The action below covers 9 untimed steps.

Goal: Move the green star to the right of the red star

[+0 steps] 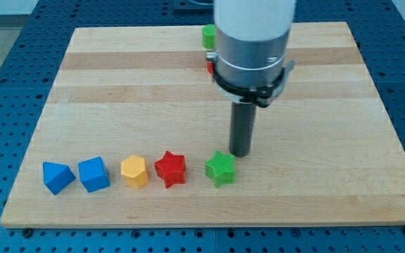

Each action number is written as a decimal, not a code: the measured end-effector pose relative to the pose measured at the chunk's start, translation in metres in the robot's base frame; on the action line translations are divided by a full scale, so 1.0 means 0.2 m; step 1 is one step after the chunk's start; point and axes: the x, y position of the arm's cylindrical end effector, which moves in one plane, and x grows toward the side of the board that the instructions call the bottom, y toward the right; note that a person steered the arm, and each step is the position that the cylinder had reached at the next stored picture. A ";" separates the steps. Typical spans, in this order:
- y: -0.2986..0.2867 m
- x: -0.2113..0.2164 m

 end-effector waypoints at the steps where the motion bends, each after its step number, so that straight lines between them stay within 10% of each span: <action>1: 0.15 0.00; 9: -0.12 0.19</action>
